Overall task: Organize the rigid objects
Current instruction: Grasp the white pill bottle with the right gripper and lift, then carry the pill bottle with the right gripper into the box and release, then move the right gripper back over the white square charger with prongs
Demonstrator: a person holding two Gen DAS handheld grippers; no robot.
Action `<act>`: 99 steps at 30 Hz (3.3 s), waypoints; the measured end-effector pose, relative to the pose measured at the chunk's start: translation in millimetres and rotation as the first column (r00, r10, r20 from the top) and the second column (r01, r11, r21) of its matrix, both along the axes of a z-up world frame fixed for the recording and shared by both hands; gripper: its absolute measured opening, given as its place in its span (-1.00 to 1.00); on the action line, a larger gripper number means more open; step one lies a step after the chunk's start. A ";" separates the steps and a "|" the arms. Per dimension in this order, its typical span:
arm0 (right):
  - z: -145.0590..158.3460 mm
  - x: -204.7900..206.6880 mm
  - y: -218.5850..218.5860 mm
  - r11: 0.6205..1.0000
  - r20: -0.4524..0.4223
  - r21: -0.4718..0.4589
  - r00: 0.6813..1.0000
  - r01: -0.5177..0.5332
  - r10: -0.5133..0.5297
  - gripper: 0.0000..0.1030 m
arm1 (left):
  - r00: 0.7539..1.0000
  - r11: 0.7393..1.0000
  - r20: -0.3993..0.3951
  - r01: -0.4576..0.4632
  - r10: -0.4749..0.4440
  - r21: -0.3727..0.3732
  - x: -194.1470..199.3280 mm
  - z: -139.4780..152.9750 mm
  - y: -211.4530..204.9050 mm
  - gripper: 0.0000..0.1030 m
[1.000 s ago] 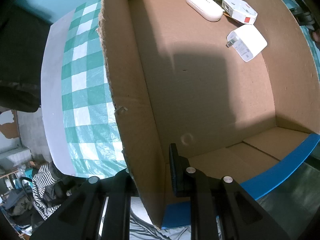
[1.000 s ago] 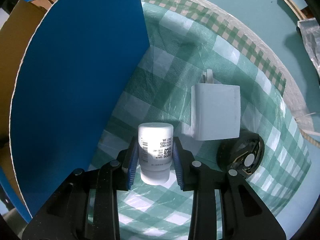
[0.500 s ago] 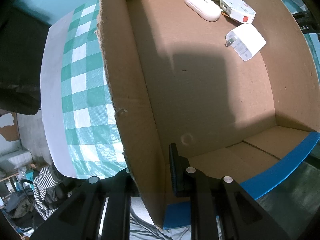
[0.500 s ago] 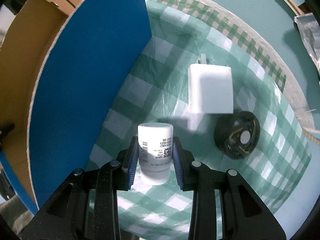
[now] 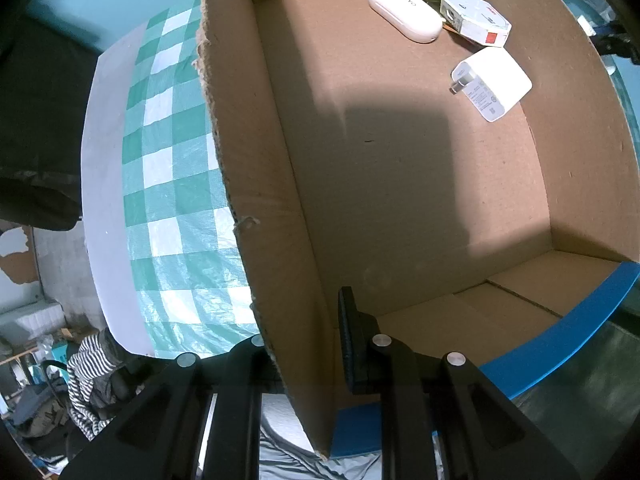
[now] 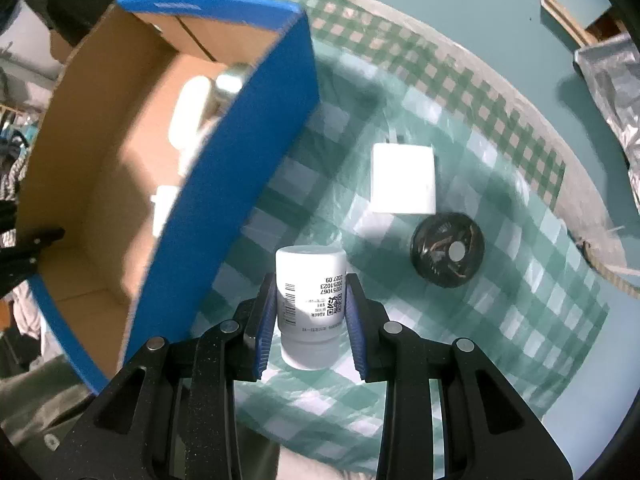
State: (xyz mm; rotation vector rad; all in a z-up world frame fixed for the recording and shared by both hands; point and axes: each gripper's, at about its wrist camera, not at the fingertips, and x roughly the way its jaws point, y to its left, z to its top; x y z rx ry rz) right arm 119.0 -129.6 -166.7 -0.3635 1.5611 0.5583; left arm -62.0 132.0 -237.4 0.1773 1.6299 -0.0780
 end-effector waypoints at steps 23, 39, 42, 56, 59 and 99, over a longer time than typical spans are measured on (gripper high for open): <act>38.3 -2.9 86.0 0.982 0.047 0.068 0.984 -0.176 0.173 -0.38 | 1.000 1.000 0.005 -0.002 0.002 0.002 -1.3 0.6 -4.3 -0.68; 2.9 -10.6 128.0 0.975 -0.003 0.030 0.975 -0.222 0.222 -0.38 | 1.000 1.000 0.010 -0.002 0.002 0.000 -3.1 2.1 -4.0 -0.68; 0.8 -10.1 129.1 0.975 -0.007 0.030 0.976 -0.218 0.219 -0.38 | 1.000 1.000 0.012 -0.002 0.002 0.000 -3.4 2.1 -4.0 -0.68; 13.8 -8.1 127.6 0.980 0.021 0.039 0.980 -0.197 0.196 -0.19 | 1.000 1.000 0.014 0.001 -0.001 -0.002 -2.0 1.9 -3.8 -0.68; 24.1 -11.1 125.8 0.978 0.051 0.039 0.978 -0.205 0.203 -0.03 | 1.000 1.000 0.014 0.001 -0.001 -0.002 -2.1 2.3 -4.0 -0.68; 24.3 42.9 -3.0 0.999 0.088 -0.025 0.996 -0.029 0.031 0.34 | 1.000 1.000 -0.008 -0.026 0.026 0.014 -2.0 2.3 -2.1 -0.68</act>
